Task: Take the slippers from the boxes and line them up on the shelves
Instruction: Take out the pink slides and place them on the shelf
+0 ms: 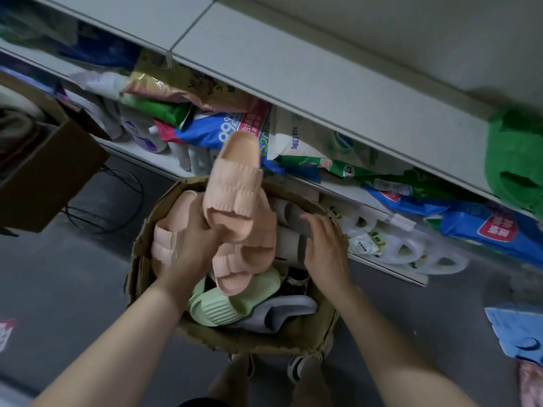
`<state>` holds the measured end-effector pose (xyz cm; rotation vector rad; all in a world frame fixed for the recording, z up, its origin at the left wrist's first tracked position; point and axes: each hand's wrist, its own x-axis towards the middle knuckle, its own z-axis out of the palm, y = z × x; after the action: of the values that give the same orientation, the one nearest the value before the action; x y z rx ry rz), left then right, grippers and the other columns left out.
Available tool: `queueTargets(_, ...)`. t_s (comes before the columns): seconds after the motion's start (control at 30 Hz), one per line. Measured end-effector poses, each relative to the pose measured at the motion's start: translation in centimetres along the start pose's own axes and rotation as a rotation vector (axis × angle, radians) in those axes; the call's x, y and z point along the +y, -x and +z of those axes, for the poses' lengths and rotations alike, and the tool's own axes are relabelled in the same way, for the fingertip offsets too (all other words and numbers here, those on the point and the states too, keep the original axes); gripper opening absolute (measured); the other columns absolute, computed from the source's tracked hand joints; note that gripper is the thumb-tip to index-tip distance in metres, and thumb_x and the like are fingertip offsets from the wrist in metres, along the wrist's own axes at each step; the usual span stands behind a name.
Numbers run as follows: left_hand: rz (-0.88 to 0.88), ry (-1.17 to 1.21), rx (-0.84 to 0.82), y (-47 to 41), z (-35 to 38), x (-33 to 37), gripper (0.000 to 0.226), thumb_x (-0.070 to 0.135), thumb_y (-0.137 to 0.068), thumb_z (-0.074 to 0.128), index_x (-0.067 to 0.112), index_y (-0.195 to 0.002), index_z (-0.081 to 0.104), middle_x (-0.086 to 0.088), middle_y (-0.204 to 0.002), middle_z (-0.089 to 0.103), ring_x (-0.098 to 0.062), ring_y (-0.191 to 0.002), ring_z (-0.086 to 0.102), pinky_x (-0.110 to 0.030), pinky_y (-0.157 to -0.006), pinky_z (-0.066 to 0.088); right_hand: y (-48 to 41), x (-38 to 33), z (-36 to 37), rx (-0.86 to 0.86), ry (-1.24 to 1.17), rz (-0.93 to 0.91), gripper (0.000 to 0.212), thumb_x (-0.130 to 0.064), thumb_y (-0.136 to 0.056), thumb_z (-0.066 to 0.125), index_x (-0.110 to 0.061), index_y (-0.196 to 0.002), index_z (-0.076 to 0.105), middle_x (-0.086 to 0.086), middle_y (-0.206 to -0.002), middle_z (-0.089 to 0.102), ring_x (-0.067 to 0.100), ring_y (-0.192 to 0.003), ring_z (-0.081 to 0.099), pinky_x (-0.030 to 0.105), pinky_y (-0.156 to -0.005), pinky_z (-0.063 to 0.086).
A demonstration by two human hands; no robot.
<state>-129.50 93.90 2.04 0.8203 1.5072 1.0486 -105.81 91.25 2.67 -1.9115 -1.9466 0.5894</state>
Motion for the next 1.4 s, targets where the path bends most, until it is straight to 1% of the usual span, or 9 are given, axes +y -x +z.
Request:
queueTargets(0.1, 0.042, 0.083, -0.009, 0.5, -2.8, -1.4, 0.091, 0.001, -0.053, 0.066, 0.035, -0.134, 0.042, -0.001, -0.132, 0.057, -0.023, -0.121, 0.055, -0.047, -0.095, 0.049, -0.7, 0.8, 3.2, -0.224, -0.14, 0.264, 0.042, -0.015, -0.097, 0.053, -0.021, -0.137, 0.043, 0.008, -0.137, 0.047, 0.025, -0.115, 0.056, 0.036, -0.09, 0.048)
queueTargets(0.27, -0.146, -0.027, -0.046, 2.3, -5.0, -4.0, 0.106, 0.02, -0.051, 0.079, 0.029, -0.144, 0.03, -0.001, -0.135, 0.053, -0.022, -0.12, 0.055, -0.05, -0.092, 0.052, -1.8, 0.6, 8.6, -0.487, -0.666, 0.614, 0.072, -0.054, -0.086, 0.062, -0.033, -0.148, 0.031, -0.003, -0.146, 0.045, 0.021, -0.128, 0.048, 0.044, -0.101, 0.048)
queueTargets(0.4, -0.22, -0.047, -0.077, 2.4, -5.6, -5.2, 0.086, 0.018, -0.062, 0.075, 0.035, -0.138, 0.038, 0.001, -0.126, 0.059, -0.018, -0.113, 0.059, -0.034, -0.081, 0.056, -2.1, 0.9, 10.0, -0.442, -0.961, 0.712, 0.049, -0.033, -0.09, 0.069, -0.03, -0.134, 0.047, -0.009, -0.125, 0.06, 0.022, -0.114, 0.06, 0.041, -0.087, 0.056)
queueTargets(0.53, -0.305, 0.105, -0.13, 1.3, -6.2, -4.6, 0.066, 0.01, -0.076, 0.071, 0.03, -0.134, 0.047, -0.003, -0.124, 0.063, -0.023, -0.112, 0.062, -0.042, -0.091, 0.052, -2.2, 1.3, 9.4, -0.493, -1.002, 0.692, 0.029, -0.015, -0.093, 0.065, -0.022, -0.12, 0.058, -0.005, -0.098, 0.07, 0.021, -0.089, 0.06, 0.03, -0.068, 0.048)
queueTargets(0.7, -0.362, 0.157, -0.211, 0.4, -6.2, -3.6, 0.065, -0.001, -0.089, 0.058, 0.031, -0.142, 0.038, 0.0, -0.133, 0.055, -0.019, -0.113, 0.06, -0.033, -0.087, 0.052, -2.2, 2.0, 7.7, -0.525, -0.918, 0.655, 0.051, -0.003, -0.091, 0.064, -0.023, -0.136, 0.047, 0.001, -0.111, 0.066, 0.018, -0.1, 0.063, 0.039, -0.085, 0.054)
queueTargets(0.87, -0.337, 0.029, -0.248, 0.4, -5.9, -3.9, 0.093, -0.007, -0.08, 0.065, 0.048, -0.145, 0.027, 0.006, -0.142, 0.043, -0.018, -0.123, 0.051, -0.039, -0.094, 0.051, -2.2, 2.9, 6.4, -0.561, -0.655, 0.523, 0.089, -0.011, -0.065, 0.062, -0.075, -0.121, 0.035, -0.008, -0.142, 0.048, 0.022, -0.128, 0.047, 0.053, -0.102, 0.047)
queueTargets(1.07, -0.373, 0.105, -0.106, -0.8, -5.0, -3.3, 0.044, 0.018, -0.093, 0.059, 0.029, -0.134, 0.048, -0.004, -0.129, 0.057, -0.025, -0.11, 0.059, -0.028, -0.066, 0.051, -3.1, 2.5, 6.8, -0.483, -0.886, 0.718, 0.038, -0.037, -0.085, 0.07, -0.034, -0.118, 0.052, 0.001, -0.121, 0.063, 0.021, -0.105, 0.063, 0.039, -0.082, 0.054)
queueTargets(1.2, -0.364, 0.118, -0.091, -1.1, -4.6, -3.5, 0.055, 0.007, -0.087, 0.066, 0.027, -0.134, 0.046, -0.011, -0.116, 0.063, -0.022, -0.094, 0.065, -0.026, -0.058, 0.054, -3.2, 2.3, 7.3, -0.427, -0.91, 0.744, 0.059, -0.038, -0.083, 0.075, -0.034, -0.133, 0.044, -0.002, -0.124, 0.06, 0.021, -0.107, 0.062, 0.044, -0.087, 0.055)
queueTargets(1.4, -0.304, 0.16, -0.162, -0.1, -4.2, -2.2, 0.061, 0.0, -0.085, 0.064, 0.027, -0.137, 0.046, -0.009, -0.118, 0.064, -0.025, -0.103, 0.064, -0.03, -0.068, 0.057, -2.5, 2.6, 5.0, -0.367, -0.926, 0.665, 0.068, -0.038, -0.073, 0.081, -0.044, -0.13, 0.043, 0.003, -0.122, 0.065, 0.022, -0.106, 0.065, 0.049, -0.094, 0.054)
